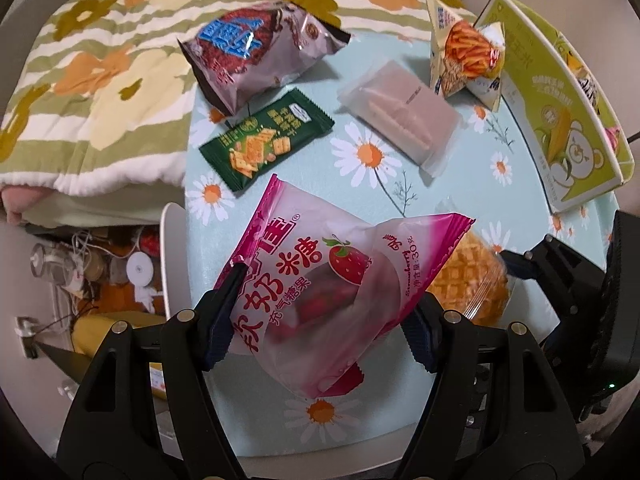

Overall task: Organize snacks
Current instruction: 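Carry both items over the yellow box and open both tools to release them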

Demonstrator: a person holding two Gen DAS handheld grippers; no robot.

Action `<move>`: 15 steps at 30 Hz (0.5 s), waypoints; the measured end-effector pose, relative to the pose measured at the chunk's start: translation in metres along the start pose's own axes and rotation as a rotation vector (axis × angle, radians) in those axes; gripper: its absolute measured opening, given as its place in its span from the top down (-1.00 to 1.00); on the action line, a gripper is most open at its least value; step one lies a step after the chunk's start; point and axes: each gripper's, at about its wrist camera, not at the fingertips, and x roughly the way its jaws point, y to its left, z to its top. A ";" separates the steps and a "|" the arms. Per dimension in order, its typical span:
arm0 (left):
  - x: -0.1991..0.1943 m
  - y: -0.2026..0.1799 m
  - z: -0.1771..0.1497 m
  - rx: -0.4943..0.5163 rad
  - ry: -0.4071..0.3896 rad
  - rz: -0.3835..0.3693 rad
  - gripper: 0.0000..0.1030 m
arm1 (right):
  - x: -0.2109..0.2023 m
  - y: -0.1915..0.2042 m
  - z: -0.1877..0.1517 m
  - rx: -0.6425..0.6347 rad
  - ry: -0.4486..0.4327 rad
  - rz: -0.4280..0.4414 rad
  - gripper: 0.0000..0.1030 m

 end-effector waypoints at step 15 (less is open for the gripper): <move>-0.073 -0.018 0.013 -0.027 -0.141 -0.076 -0.31 | -0.087 -0.031 0.028 0.222 -0.106 -0.077 -0.48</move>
